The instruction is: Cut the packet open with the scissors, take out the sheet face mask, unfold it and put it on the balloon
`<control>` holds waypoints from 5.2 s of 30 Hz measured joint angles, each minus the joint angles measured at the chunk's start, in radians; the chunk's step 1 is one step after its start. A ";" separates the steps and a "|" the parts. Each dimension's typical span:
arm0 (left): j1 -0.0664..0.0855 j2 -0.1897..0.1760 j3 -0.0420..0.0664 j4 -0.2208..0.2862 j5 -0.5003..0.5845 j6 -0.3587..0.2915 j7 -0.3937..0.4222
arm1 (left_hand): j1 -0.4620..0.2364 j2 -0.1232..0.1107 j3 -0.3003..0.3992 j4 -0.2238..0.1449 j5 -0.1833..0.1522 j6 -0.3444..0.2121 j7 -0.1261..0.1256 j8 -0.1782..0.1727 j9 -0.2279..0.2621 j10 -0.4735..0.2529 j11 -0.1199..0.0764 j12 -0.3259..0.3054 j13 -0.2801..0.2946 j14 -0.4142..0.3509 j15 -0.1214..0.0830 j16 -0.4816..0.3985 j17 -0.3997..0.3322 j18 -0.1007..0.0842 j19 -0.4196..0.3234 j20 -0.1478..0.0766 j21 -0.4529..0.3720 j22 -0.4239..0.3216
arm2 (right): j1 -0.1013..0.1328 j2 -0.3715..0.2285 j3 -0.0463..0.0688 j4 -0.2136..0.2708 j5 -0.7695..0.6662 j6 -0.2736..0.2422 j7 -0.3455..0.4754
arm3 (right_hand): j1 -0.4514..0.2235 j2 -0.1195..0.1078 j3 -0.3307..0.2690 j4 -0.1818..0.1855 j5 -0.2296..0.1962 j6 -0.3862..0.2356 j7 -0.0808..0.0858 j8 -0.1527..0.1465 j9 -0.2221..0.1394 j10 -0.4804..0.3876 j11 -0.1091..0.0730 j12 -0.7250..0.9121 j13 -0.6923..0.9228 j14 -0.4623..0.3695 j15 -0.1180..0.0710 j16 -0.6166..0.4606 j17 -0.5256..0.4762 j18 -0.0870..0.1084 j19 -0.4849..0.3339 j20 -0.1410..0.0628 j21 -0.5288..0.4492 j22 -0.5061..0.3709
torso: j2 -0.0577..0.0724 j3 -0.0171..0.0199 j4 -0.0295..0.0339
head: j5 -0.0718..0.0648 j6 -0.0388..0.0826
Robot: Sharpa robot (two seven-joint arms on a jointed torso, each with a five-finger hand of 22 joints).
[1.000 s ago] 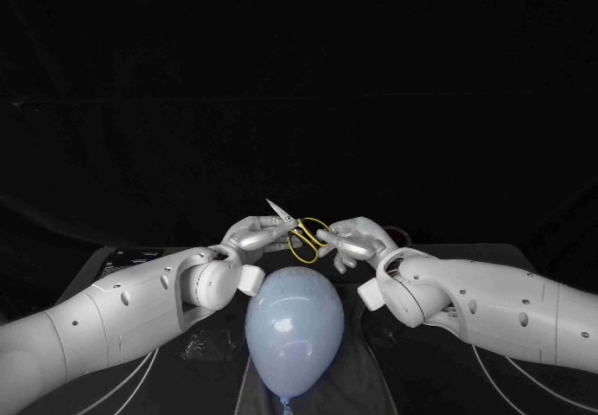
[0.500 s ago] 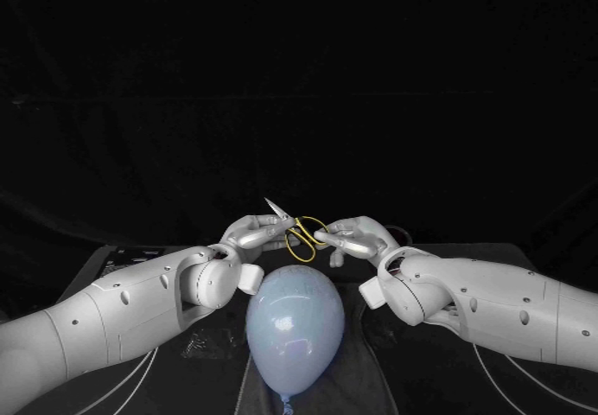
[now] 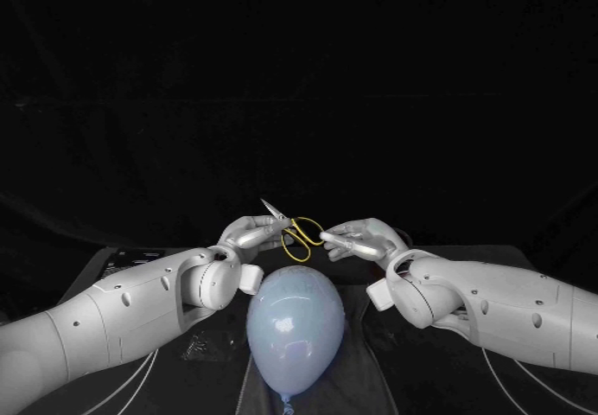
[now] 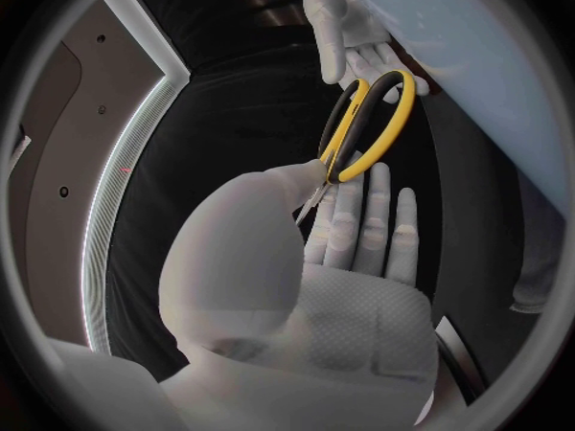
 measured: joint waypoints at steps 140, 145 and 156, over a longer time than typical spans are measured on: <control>0.033 0.051 0.012 0.067 -0.073 -0.260 -0.044 | -0.077 -0.012 0.069 -0.077 0.000 -0.005 0.020 0.007 0.057 -0.010 0.038 -0.009 -0.001 -0.043 0.014 -0.017 0.024 -0.001 -0.016 0.019 -0.004 0.006 | 0.113 0.310 0.001 -0.269 -0.975 0.140 -0.586 | 0.051 0.094 0.362 -0.041 0.002 0.214 -0.051 -0.111 0.011 0.122 -0.043 -0.021 0.017 0.628 -0.144 0.859 0.906 -0.086 0.611 -0.153 1.034 0.874 | 0.000 -0.0005 0.0006 | -0.013 0.021; 0.033 0.050 0.012 0.069 -0.076 -0.261 -0.045 | -0.078 -0.010 0.068 -0.078 -0.003 -0.005 0.020 0.006 0.057 -0.008 0.040 -0.009 -0.001 -0.057 0.018 -0.011 0.029 -0.001 -0.037 0.019 -0.008 0.004 | 0.113 0.308 0.000 -0.267 -0.975 0.143 -0.585 | 0.036 0.109 0.362 -0.041 0.002 0.206 -0.059 -0.099 0.022 0.122 -0.043 -0.009 0.031 0.627 -0.150 0.859 0.911 -0.101 0.620 -0.163 1.048 0.878 | 0.000 -0.0003 0.0005 | -0.014 0.022; 0.033 0.048 0.012 0.084 -0.083 -0.244 -0.041 | -0.157 -0.048 -0.014 -0.069 0.007 -0.108 0.064 -0.078 0.028 -0.144 0.067 -0.013 -0.007 -0.154 0.046 0.035 0.050 -0.001 -0.161 0.026 -0.024 -0.005 | 0.113 0.293 0.000 -0.260 -0.945 0.144 -0.590 | 0.011 0.134 0.352 -0.029 -0.001 0.132 -0.077 0.016 0.116 0.122 -0.043 0.021 0.096 0.628 -0.165 0.862 0.914 -0.101 0.630 -0.173 1.058 0.878 | 0.001 0.0000 0.0005 | -0.014 0.021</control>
